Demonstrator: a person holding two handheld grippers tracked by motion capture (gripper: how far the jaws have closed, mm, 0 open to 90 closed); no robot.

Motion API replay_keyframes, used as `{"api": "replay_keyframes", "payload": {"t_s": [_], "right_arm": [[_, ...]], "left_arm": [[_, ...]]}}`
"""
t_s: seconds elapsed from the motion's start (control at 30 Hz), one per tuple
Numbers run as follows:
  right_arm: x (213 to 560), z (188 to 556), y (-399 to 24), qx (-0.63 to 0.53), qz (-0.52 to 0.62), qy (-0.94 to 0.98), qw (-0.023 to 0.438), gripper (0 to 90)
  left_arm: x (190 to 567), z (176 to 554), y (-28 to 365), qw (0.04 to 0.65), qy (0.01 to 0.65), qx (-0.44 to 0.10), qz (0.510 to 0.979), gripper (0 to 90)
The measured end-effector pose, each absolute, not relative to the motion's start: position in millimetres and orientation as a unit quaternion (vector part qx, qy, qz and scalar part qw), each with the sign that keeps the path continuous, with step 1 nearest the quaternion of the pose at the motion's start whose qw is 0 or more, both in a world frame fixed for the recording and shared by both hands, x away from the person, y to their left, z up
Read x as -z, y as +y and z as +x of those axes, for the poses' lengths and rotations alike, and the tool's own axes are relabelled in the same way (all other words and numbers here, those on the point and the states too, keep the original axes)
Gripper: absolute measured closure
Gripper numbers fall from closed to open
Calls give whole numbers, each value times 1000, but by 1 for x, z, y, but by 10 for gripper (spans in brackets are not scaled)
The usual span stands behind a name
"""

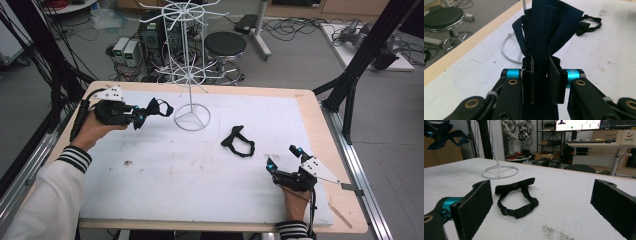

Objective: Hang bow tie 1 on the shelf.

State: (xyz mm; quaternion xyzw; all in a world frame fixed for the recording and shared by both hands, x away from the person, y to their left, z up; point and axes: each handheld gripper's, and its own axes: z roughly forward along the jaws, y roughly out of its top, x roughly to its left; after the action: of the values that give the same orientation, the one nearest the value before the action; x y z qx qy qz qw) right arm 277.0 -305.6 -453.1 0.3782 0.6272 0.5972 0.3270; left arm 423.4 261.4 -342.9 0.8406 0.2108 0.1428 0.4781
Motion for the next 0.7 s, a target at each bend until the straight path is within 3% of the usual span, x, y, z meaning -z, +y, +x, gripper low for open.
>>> {"api": "replay_keyframes", "payload": {"t_s": [0.7], "right_arm": [[453, 278, -306, -597, 378, 626, 329, 33]], "left_arm": [[327, 416, 280, 538, 257, -163, 786, 752]]}}
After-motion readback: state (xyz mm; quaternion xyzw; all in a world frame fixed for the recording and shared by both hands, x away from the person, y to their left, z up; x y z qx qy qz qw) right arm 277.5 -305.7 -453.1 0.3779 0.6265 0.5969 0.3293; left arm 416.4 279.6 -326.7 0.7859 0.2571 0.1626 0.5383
